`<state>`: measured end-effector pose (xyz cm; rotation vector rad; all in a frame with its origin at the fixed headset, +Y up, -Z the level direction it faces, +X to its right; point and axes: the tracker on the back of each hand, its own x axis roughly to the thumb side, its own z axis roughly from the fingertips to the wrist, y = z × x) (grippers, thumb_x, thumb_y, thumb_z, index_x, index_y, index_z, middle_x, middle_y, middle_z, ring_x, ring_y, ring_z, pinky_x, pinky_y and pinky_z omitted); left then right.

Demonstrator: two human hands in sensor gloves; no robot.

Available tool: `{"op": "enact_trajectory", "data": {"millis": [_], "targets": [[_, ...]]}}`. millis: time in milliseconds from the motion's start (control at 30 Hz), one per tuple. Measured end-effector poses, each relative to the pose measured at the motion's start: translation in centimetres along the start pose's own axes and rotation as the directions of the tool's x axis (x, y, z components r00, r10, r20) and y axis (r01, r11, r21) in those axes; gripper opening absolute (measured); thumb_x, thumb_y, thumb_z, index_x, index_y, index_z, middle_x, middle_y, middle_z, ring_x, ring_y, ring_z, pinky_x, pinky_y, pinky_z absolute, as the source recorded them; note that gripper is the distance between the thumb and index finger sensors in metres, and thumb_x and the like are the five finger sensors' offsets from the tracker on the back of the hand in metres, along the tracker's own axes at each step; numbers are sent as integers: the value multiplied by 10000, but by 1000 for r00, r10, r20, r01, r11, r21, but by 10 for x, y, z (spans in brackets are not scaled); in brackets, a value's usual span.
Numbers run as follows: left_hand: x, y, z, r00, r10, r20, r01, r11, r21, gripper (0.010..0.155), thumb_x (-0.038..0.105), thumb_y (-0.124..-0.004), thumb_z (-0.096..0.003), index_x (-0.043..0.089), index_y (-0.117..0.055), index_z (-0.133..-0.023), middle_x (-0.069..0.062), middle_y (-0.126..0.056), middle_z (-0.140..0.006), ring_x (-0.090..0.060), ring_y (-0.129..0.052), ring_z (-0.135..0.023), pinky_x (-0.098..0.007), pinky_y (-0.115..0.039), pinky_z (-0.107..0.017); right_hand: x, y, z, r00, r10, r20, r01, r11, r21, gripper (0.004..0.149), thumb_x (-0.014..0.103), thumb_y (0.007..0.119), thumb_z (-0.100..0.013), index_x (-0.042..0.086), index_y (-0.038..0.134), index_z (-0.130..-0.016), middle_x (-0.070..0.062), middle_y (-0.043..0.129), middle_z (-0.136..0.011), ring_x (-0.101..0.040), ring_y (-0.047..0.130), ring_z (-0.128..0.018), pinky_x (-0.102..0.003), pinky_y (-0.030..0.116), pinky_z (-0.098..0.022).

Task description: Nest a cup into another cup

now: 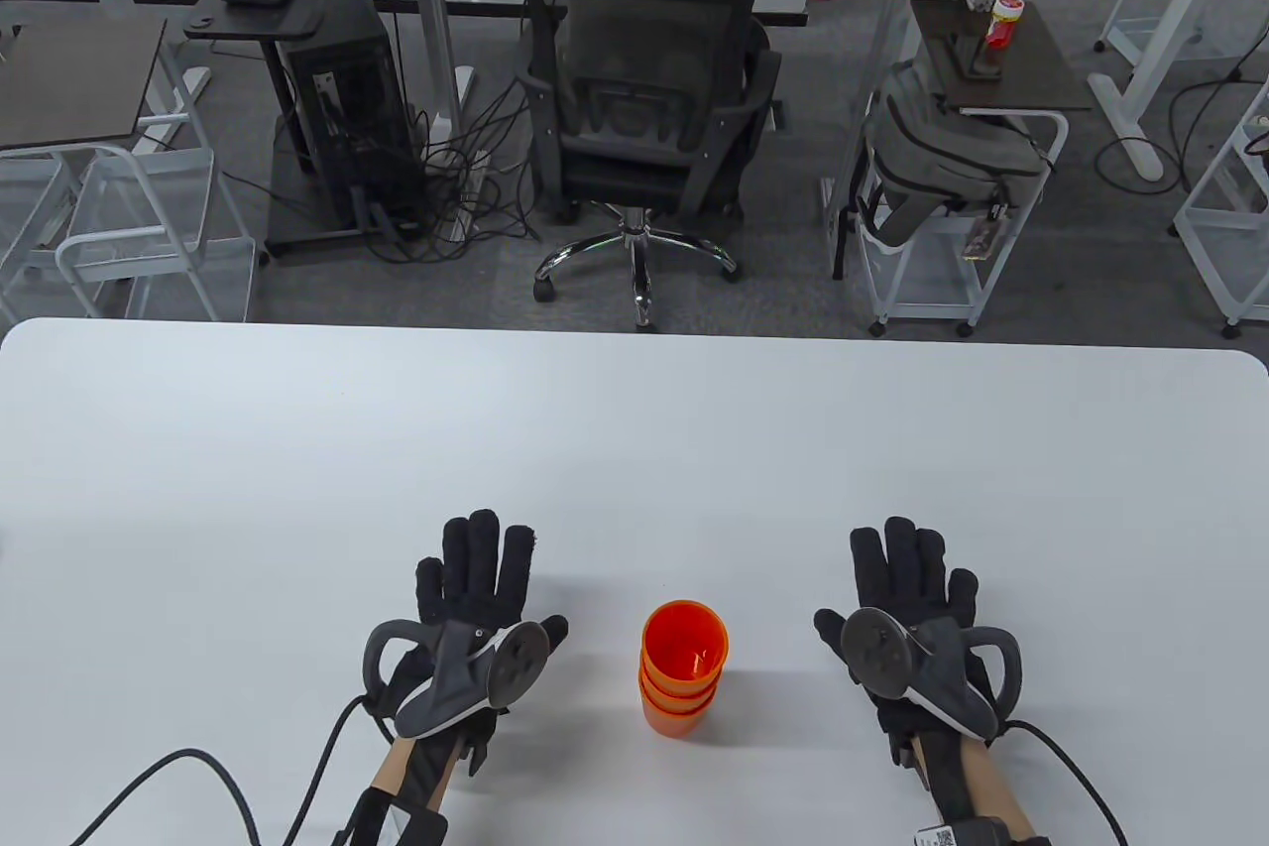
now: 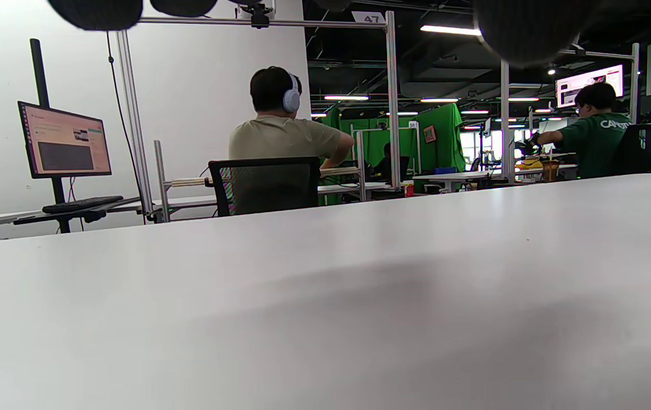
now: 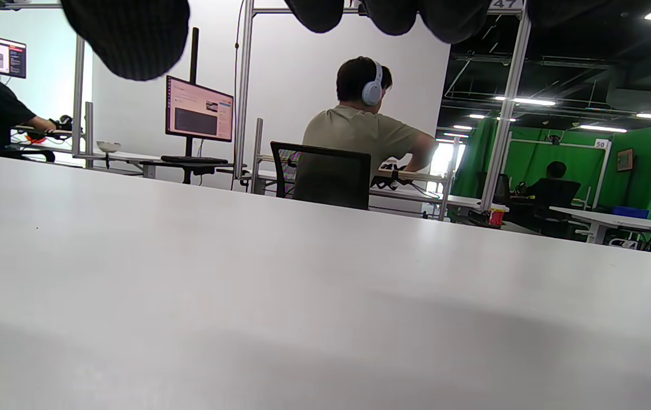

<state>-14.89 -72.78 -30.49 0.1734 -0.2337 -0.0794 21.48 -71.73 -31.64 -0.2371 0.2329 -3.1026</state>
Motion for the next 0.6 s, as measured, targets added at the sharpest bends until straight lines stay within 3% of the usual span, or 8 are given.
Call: {"op": "enact_trajectory", "data": {"millis": [600], "targets": [[-2,0,1,1000,-15,-9,15,1000,-13,975,745,-596,-535,86,-283,-1182,-335,-301,-1212,-573,-440,-1080,-701,-558,-735,2,-1,0,1000,8,11,-8,1000,24,857,540,688,-568,45,312,-1158,-340,300,-1166,-575,374,-1031,-768,417,-666]]}}
